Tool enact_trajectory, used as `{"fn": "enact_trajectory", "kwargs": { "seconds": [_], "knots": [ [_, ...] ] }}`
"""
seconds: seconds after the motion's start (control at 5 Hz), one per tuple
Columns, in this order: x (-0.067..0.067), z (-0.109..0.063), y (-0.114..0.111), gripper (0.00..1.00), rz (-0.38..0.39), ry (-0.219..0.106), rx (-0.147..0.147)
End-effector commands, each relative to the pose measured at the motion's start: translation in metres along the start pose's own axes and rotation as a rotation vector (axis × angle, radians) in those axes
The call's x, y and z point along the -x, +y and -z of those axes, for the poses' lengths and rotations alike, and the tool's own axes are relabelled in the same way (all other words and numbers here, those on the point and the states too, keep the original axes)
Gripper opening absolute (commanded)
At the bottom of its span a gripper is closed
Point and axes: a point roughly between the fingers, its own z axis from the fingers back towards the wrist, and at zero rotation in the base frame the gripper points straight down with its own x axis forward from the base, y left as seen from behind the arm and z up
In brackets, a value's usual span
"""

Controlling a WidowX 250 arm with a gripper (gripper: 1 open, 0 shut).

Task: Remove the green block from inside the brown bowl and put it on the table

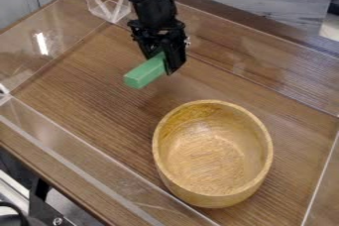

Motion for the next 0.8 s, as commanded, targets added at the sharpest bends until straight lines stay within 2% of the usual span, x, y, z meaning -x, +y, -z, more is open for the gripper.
{"fn": "enact_trajectory", "kwargs": {
  "seconds": [0.0, 0.6],
  "knots": [
    [-0.0141, -0.0156, -0.0006, 0.00, 0.026, -0.049, -0.029],
    [-0.0169, -0.0149, 0.0040, 0.00, 0.019, -0.036, -0.033]
  ]
}}
